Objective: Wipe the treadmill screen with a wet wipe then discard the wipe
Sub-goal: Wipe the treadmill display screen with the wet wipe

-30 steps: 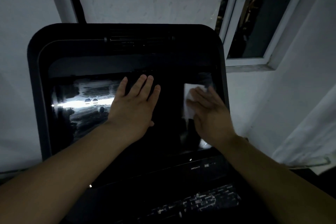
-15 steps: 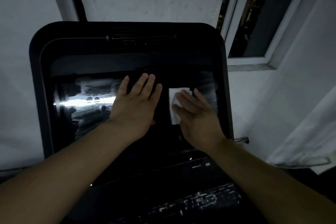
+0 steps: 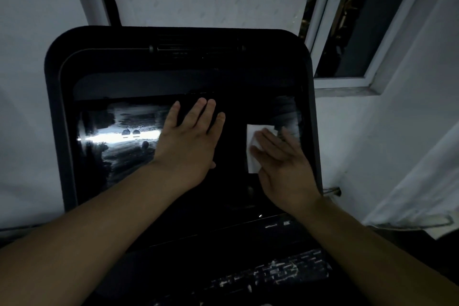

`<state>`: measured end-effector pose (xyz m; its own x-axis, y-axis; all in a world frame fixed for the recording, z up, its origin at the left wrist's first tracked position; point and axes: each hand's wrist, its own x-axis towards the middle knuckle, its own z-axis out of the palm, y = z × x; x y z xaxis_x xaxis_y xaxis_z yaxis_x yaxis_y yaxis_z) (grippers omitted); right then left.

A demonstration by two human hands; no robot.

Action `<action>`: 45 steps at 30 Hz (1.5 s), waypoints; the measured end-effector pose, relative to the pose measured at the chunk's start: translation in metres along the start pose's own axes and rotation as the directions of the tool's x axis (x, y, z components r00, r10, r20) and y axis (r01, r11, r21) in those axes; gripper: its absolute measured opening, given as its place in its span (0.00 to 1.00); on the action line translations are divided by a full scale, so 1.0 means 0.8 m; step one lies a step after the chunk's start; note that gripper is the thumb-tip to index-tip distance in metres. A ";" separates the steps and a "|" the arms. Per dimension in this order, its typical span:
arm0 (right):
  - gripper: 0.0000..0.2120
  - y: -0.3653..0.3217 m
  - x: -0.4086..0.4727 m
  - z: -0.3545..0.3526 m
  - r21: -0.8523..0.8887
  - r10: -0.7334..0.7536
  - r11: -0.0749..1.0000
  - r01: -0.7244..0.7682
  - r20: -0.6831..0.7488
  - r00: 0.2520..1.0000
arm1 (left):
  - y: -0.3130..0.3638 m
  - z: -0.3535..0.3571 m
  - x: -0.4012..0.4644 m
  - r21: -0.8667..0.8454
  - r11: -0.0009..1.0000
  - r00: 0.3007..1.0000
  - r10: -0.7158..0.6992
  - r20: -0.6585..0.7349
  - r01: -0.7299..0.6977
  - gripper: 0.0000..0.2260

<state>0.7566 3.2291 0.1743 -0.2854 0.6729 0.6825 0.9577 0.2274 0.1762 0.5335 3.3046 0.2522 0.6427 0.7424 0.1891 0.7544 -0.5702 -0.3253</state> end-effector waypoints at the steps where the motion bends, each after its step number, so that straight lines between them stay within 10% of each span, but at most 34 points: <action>1: 0.19 0.009 -0.003 -0.002 -0.014 -0.015 1.000 0.015 0.020 1.000 | 0.000 0.000 0.000 0.000 1.000 1.000 0.001 0.003 -0.001 0.46; 10: 0.22 0.076 0.005 -0.019 -0.148 0.198 0.972 -0.185 0.079 0.977 | -0.002 0.004 0.001 -0.002 1.000 1.000 0.003 0.017 -0.003 0.46; 17: 0.22 0.030 0.037 -0.009 -0.042 -0.024 0.999 0.025 0.035 0.999 | -0.002 0.007 0.003 -0.008 1.000 1.000 -0.001 0.003 0.001 0.47; 24: 0.21 0.069 0.003 -0.019 -0.131 0.141 0.982 -0.135 0.040 0.989 | -0.002 0.007 0.003 -0.008 1.000 1.000 0.002 0.019 -0.002 0.46; 32: 0.18 -0.021 -0.008 0.005 0.068 -0.055 0.996 0.057 -0.027 0.998 | -0.002 0.005 0.001 -0.008 1.000 1.000 0.002 0.003 -0.002 0.46; 45: 0.19 -0.021 -0.020 0.007 0.072 0.035 0.997 -0.033 -0.028 0.999 | 0.000 0.004 0.002 -0.021 1.000 1.000 -0.006 0.006 0.006 0.46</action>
<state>0.7451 3.2182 0.1562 -0.2505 0.6605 0.7078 0.9615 0.2549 0.1024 0.5343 3.3065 0.2496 0.6372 0.7480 0.1859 0.7611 -0.5726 -0.3047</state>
